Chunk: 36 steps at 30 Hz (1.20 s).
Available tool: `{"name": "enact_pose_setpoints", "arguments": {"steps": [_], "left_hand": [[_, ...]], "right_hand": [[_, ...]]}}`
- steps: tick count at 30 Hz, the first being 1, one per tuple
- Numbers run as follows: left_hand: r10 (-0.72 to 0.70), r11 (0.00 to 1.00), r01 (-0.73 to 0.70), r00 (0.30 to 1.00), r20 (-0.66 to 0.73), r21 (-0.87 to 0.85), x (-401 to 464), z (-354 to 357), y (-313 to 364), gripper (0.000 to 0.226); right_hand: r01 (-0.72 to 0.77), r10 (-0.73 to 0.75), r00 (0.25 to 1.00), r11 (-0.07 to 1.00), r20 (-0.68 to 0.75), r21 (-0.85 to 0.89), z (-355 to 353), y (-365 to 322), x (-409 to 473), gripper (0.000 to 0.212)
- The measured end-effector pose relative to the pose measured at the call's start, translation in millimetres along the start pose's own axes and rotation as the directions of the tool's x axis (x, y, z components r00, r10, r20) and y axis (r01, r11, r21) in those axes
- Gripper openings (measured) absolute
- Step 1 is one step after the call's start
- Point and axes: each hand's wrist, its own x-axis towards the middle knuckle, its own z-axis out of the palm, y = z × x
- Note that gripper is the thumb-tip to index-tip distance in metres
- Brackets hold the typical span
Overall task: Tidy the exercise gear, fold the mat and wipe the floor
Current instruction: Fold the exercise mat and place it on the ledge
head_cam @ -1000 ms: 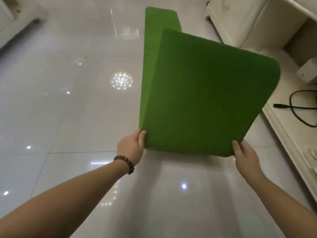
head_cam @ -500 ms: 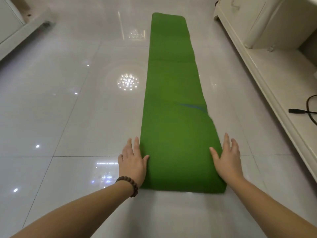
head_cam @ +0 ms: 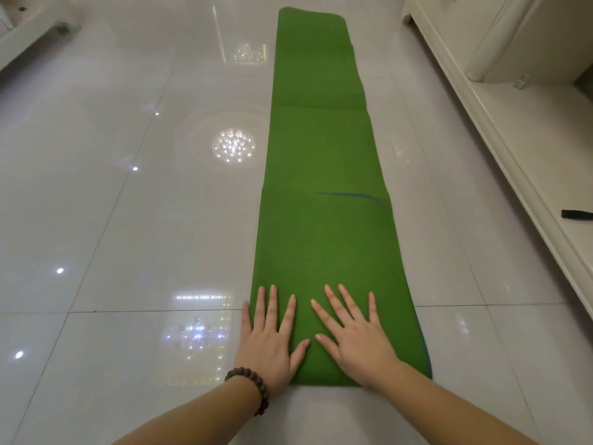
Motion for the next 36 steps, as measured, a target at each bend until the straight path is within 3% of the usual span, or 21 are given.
{"name": "enact_pose_setpoints", "arguments": {"steps": [6, 9, 12, 17, 22, 28, 31, 36], "left_hand": [[-0.022, 0.999, 0.020, 0.999, -0.048, -0.046, 0.2, 7.8, -0.7, 0.076], [-0.025, 0.998, 0.022, 0.998, -0.066, -0.053, 1.2, 11.7, -1.5, 0.079], [-0.021, 0.999, 0.018, 0.997, -0.068, -0.048, 0.9, 12.7, -2.9, 0.080], [-0.005, 0.999, 0.000, 0.996, -0.095, -0.047, 0.4, 11.3, -4.5, 0.080], [0.019, 0.998, -0.026, 0.992, -0.126, -0.052, 1.1, 12.0, -4.8, 0.080], [0.005, 0.997, -0.010, 0.998, -0.063, -0.077, 1.8, 5.7, -5.2, 0.079], [0.013, 0.994, -0.018, 0.999, -0.046, -0.108, 0.4, 4.5, -4.3, 0.077], [-0.085, 0.984, 0.073, 0.994, -0.069, -0.165, 37.0, -15.7, -5.7, 0.078]], "right_hand": [[0.183, -0.183, 0.983, 0.983, 0.006, 0.018, -29.7, -2.5, 63.5, 0.052], [0.195, -0.195, 0.981, 0.981, -0.013, 0.021, -53.0, -14.5, 115.3, 0.054], [0.101, -0.096, 0.989, 0.994, -0.110, 0.042, -67.2, -30.9, 167.4, 0.055], [0.075, -0.075, 0.997, 0.997, -0.011, 0.020, -73.3, -6.8, 198.2, 0.057], [-0.352, 0.356, 0.933, 0.932, -0.042, 0.090, -53.4, 76.5, 152.7, 0.063], [-0.310, 0.283, 0.947, 0.931, 0.155, 0.195, -68.5, 97.9, 143.6, 0.071], [-0.399, 0.374, 0.916, 0.892, 0.149, 0.213, -52.0, 108.5, 109.2, 0.075], [-0.390, 0.377, 0.921, 0.880, 0.100, 0.271, -39.4, 107.5, 96.5, 0.074]]}}
